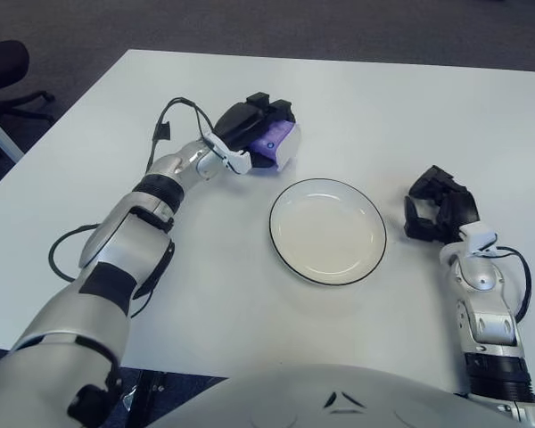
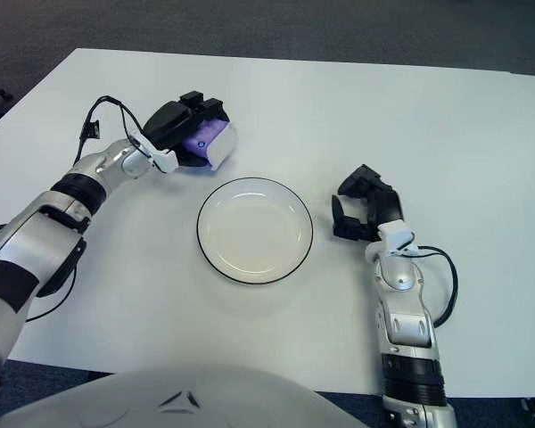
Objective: Put the tissue paper into the plate.
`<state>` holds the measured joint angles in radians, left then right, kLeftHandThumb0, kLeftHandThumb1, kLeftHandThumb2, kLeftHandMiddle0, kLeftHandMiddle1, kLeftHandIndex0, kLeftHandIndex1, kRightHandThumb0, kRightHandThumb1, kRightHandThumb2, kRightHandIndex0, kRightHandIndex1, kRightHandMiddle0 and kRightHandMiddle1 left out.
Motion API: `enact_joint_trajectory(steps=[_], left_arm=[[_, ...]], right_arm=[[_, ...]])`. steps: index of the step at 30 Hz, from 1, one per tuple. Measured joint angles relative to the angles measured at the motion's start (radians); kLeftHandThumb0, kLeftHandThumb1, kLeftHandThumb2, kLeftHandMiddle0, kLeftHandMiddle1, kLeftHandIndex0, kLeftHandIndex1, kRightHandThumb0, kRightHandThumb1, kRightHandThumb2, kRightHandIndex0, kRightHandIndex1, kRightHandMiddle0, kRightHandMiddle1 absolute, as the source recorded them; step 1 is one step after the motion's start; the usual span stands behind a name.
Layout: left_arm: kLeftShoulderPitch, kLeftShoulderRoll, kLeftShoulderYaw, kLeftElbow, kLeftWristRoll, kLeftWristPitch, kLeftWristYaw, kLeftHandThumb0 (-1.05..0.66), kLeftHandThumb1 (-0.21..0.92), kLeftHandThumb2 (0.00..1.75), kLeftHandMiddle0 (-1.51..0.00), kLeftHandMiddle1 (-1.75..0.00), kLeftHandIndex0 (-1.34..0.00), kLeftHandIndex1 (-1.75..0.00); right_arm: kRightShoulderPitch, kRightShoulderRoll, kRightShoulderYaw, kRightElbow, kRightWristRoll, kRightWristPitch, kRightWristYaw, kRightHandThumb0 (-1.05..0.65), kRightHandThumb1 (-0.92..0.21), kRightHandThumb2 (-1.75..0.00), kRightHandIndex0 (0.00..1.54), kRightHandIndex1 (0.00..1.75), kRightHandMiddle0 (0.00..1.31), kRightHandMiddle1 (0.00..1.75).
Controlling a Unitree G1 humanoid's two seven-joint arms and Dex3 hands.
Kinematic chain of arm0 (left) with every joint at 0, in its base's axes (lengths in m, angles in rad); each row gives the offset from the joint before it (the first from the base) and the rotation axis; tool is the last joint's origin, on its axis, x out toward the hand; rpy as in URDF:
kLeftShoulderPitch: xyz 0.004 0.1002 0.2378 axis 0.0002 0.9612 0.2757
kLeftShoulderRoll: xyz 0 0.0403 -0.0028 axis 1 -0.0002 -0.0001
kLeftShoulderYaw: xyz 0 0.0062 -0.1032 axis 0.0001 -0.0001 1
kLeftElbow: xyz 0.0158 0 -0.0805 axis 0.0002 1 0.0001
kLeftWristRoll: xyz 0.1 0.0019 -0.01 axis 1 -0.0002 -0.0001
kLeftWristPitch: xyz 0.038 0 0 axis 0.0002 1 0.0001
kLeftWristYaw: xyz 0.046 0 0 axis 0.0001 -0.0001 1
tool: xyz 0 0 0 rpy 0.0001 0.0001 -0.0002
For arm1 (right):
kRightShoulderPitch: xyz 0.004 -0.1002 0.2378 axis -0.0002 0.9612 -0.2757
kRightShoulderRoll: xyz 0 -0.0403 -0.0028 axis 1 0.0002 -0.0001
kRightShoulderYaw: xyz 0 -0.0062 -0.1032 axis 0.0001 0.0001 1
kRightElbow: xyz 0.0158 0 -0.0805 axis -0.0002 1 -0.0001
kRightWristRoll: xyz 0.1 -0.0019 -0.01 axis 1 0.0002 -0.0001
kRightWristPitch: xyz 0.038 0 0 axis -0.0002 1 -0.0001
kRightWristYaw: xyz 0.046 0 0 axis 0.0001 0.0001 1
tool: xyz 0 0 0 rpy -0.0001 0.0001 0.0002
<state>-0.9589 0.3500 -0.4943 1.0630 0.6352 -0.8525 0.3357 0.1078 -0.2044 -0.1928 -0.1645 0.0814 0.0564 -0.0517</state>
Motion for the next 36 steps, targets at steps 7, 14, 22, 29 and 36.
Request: enact_joint_trajectory(steps=[7,14,22,29,36], left_arm=[[0.034,0.003,0.046,-0.094,-0.029,-0.036,-0.012,0.57,0.08,1.61,-0.81,-1.75,-1.06,-1.75],[0.082,0.007,0.083,-0.267,-0.037,-0.052,-0.034,0.59,0.06,1.63,-0.83,-1.75,-1.08,-1.75],[0.183,-0.004,0.112,-0.512,-0.109,-0.026,-0.15,0.59,0.06,1.63,-0.83,-1.75,-1.09,-1.75],[0.297,-0.02,0.118,-0.694,-0.2,0.0,-0.273,0.57,0.08,1.6,-0.81,-1.75,-1.05,-1.75],[0.348,-0.021,0.116,-0.771,-0.276,-0.013,-0.383,0.56,0.11,1.57,-0.78,-1.75,-1.01,-1.75]], right_arm=[[-0.023,0.034,-0.085,0.019,0.082,-0.016,-0.02,-0.45,-0.4,-1.21,0.97,1.75,0.54,1.75],[-0.07,0.036,-0.14,0.084,0.094,-0.016,-0.059,-0.44,-0.43,-1.17,0.94,1.75,0.52,1.75],[-0.109,0.028,-0.161,0.146,0.085,-0.019,-0.067,-0.44,-0.45,-1.15,0.93,1.75,0.51,1.75],[-0.122,0.028,-0.165,0.166,0.06,-0.023,-0.1,-0.43,-0.46,-1.14,0.93,1.75,0.5,1.75],[-0.136,0.031,-0.171,0.186,0.047,-0.023,-0.149,-0.43,-0.47,-1.12,0.92,1.75,0.49,1.75]])
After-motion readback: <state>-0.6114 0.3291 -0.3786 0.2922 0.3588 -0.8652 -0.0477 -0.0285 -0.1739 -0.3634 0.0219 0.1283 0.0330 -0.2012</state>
